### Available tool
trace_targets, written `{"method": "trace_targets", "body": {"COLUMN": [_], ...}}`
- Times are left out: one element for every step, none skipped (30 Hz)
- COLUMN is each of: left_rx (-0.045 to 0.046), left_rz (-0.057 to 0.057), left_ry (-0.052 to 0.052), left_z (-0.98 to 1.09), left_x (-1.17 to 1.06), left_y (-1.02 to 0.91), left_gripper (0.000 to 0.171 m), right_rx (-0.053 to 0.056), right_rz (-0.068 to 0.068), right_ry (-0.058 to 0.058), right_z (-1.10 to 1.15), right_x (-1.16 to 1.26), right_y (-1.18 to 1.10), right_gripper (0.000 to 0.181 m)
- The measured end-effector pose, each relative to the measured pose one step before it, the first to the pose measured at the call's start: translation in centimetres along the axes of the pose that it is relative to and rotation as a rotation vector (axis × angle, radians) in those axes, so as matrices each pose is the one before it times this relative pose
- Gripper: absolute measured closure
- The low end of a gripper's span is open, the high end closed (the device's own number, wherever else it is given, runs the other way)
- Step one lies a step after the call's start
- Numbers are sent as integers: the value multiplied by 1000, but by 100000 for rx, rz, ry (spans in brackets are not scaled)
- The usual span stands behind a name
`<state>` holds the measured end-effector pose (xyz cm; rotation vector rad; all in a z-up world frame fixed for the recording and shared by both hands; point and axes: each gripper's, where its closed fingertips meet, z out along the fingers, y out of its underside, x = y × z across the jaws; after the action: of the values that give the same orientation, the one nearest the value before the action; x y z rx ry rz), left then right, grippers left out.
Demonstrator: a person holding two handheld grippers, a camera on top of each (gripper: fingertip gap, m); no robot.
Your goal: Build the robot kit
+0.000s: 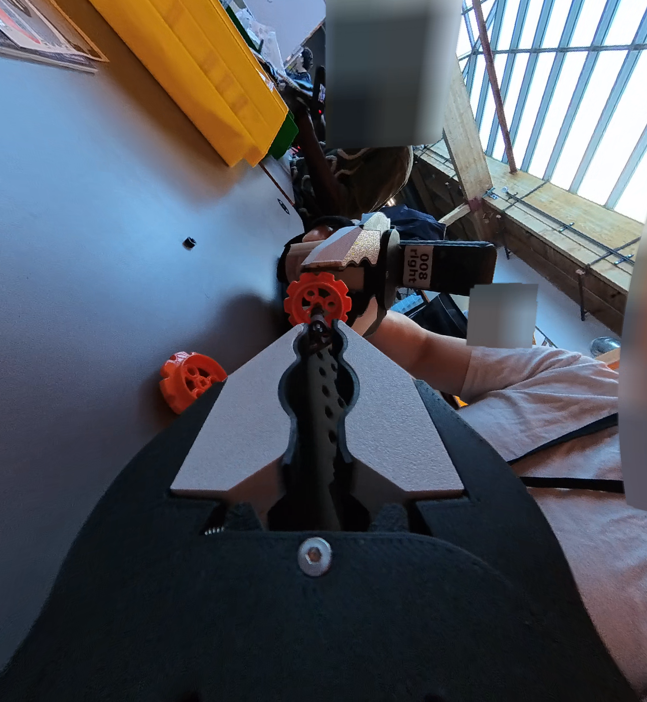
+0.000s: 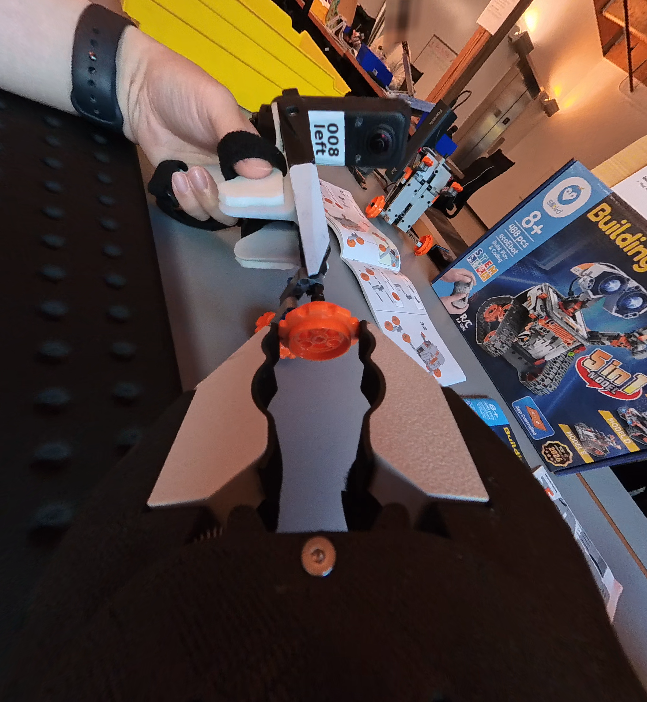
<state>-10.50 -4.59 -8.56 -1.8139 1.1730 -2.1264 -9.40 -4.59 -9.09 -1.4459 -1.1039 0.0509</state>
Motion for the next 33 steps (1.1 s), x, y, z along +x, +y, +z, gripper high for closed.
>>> {"method": "trace_targets", "body": {"left_rx": [-66,-254,-344,-37,-331,-842,-406,-115,-1152,-802,-611,-1429,-1246,-470,-893,-512,547,345,4,-525,-437,-315,-298,-25,83,-244,-185,-327,-435,-271,-78,21,19], "left_rz": [-850,-663,-1301,-1553,-1740,-3150,-3133,-1349,111,448,262,5,-257,-7,162,-26,34,42,-154,-155,7,7,82,251,80,-53,86,16,86,55,-233,-154,76], "left_ry": [522,418,1239,1122,230,406,511,-62,-215,106,-307,-759,-342,-436,-1010,-792,2,868,147,-544,375,578,-241,33,101,-149,-185,265,474,-89,-378,-70,-221], "left_z": [-2,8,-6,-6,-7,-29,-44,-25,-5,72,94,95,93,64,69,59,-17,-43,-5,44,19,10,18,13,-3,3,15,19,13,22,15,-17,-2], "left_x": [4,-26,58,-2,-172,-240,-203,-112,-33,45,-28,-125,-77,-75,-138,-132,-10,128,18,-90,47,97,-27,35,20,-20,-28,42,68,-2,-74,-23,-21], "left_y": [5,60,87,42,118,201,110,34,171,121,103,203,164,56,140,82,-85,-45,-3,82,67,50,60,5,-11,48,30,51,49,38,3,-2,5], "left_gripper": [165,165,165,165,165,166,166,166,166,166,166,166,166,166,166,166,166,166,166,166,166,166,166,166,166,166,167,166,166,166,166,167,167], "right_rx": [144,158,894,513,-775,-945,-852,-485,458,825,168,-311,-65,-165,-647,-412,-46,836,-176,-670,622,672,-253,281,-8,-283,-46,536,804,-64,-599,-173,-336], "right_rz": [-346,-184,-139,-379,-643,-983,-1509,-1733,-837,391,479,-725,-1972,-1243,175,581,83,-428,70,209,-117,52,517,307,-130,-207,-128,254,570,685,-139,-814,-291], "right_ry": [-70,-481,-577,-381,-926,-1209,45,5,-1241,-776,-1297,-1691,-438,-155,-1311,-303,654,614,-153,-625,-119,-254,-557,100,57,-230,-49,-373,-610,-432,34,330,219], "right_z": [12,-4,-29,10,75,93,89,54,-26,-96,-52,-20,-49,-7,33,20,17,-21,17,33,-37,-27,23,-13,23,33,10,-29,-27,8,34,35,20], "right_x": [-14,-61,-66,-29,-120,-195,-80,-76,-187,-31,-84,-214,-95,-49,-158,8,100,36,-35,-92,-38,-40,-51,40,-1,-66,-14,-46,-65,-20,0,-15,2], "right_y": [9,3,-106,-27,182,152,104,40,-33,-28,89,153,37,76,198,112,-45,-162,46,123,-104,-91,69,-41,-10,32,15,-82,-97,46,80,-8,30], "right_gripper": [140,140,140,140,140,140,140,140,140,141,141,141,141,141,141,141,141,141,141,141,141,141,141,141,141,141,141,141,141,141,141,141,141]}}
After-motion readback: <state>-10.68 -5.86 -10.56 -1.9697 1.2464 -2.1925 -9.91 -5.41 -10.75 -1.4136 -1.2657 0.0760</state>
